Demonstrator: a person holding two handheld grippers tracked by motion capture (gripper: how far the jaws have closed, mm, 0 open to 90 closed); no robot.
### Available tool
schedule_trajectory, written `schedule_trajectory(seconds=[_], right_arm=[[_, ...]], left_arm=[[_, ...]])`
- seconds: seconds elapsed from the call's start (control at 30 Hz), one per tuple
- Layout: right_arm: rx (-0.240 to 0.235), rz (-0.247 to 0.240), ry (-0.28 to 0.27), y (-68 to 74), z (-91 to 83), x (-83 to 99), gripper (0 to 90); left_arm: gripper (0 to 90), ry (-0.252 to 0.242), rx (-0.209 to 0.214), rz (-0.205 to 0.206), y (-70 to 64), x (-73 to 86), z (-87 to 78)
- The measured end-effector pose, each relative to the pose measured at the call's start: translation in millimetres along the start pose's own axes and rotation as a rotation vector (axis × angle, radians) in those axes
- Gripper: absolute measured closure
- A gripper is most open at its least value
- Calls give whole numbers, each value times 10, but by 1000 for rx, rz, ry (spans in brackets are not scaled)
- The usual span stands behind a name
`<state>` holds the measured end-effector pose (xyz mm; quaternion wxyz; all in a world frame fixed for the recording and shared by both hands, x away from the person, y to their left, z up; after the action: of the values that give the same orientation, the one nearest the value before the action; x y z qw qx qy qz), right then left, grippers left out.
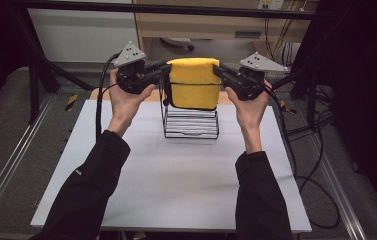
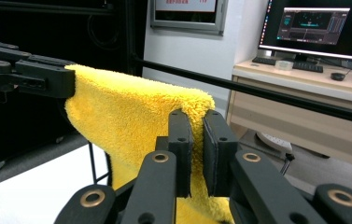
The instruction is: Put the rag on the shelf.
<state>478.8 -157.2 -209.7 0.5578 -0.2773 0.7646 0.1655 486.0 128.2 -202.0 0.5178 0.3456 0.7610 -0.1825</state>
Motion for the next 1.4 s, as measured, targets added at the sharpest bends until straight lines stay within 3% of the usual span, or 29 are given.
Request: schedule_trajectory(seconds=[0.27,0.7,1.13,1.27,1.4], right_arm=[[-35,28,42,57,-58,110,827],[-77,12,122,113,-127,277,817],[-82,-19,174,124,-68,487,807],[-81,-23,183,118,-45,547,804],[-80,-26,186,111,-34,577,805]], left_arm=[[785,33,22,-27,-76,129,-28],[769,104,38,-8,-198,308,-47],[736,167,52,11,-246,518,40],[720,186,52,19,-256,545,55],[675,211,78,18,-235,526,10]])
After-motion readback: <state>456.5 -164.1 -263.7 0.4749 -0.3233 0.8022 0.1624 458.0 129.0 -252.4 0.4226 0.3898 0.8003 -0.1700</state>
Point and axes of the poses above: each handheld gripper's, and its own axes: z roughly forward along the jaws, x roughly out of its underside, y roughly to its left, the point moved 1 cm from there along z, roughly forward along the jaws, and after that the axes turned 13 degrees about y, right-handed, at the moved point
